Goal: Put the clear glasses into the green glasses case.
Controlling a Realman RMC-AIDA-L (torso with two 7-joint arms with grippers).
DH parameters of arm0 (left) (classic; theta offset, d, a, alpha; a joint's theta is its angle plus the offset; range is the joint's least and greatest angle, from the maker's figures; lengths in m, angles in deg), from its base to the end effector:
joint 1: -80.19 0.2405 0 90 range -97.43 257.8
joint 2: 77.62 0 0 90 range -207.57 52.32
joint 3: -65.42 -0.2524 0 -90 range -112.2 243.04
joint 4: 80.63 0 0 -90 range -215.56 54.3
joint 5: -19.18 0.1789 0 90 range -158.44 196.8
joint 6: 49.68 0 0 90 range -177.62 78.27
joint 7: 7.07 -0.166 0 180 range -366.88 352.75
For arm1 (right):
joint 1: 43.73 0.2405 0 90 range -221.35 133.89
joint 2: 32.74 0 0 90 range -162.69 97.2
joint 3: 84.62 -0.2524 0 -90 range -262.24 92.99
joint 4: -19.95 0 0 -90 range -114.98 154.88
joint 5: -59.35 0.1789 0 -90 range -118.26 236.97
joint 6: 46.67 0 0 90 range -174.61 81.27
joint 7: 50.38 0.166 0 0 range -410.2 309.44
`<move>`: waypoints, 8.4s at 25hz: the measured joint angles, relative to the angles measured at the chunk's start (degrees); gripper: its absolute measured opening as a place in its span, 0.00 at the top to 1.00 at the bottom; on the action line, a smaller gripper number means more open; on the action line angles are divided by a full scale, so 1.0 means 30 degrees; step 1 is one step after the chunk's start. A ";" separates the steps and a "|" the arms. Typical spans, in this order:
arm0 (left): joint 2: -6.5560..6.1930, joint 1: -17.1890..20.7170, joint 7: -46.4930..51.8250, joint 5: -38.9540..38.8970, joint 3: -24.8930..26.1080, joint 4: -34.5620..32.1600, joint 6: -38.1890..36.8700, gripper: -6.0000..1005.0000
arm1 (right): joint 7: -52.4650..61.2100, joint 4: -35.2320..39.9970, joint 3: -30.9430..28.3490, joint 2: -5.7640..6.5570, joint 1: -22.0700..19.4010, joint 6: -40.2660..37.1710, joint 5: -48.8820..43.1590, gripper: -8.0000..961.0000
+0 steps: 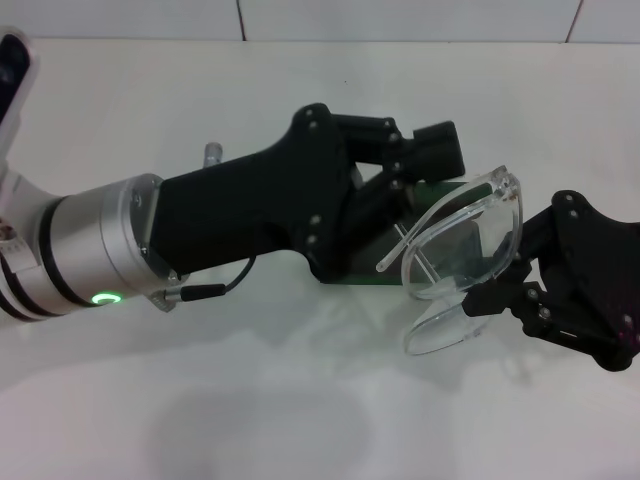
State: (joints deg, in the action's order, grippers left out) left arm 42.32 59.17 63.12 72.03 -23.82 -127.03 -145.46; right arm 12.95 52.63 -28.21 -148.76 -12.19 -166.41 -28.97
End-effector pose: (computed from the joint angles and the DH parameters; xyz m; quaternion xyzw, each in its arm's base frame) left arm -0.1086 0.2431 -0.0172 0.8443 0.0526 0.5330 0.0151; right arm 0.1545 0.2428 0.0150 0.8889 0.0378 -0.4506 0.0740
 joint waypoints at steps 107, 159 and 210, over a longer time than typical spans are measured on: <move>-0.0019 -0.2780 0.0211 0.0829 0.2350 0.5656 -0.2597 0.94 | -0.2506 -0.0772 0.1574 0.0139 0.0211 0.0601 0.2824 0.92; 0.0016 -0.3390 -0.0167 0.0043 0.2580 0.5668 -0.2875 0.94 | -0.2667 -0.1109 0.1730 0.0060 0.0180 0.0596 0.2879 0.92; -0.2672 0.0804 0.1331 0.2816 1.2101 0.3043 -0.3414 0.94 | 1.5580 1.1032 0.1739 0.0508 0.2686 0.1014 -0.6337 0.92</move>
State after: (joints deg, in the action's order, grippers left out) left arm 34.30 61.58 67.11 80.47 12.49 -117.90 -155.71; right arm 59.69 85.73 -22.99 -147.24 -4.14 -163.37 -47.98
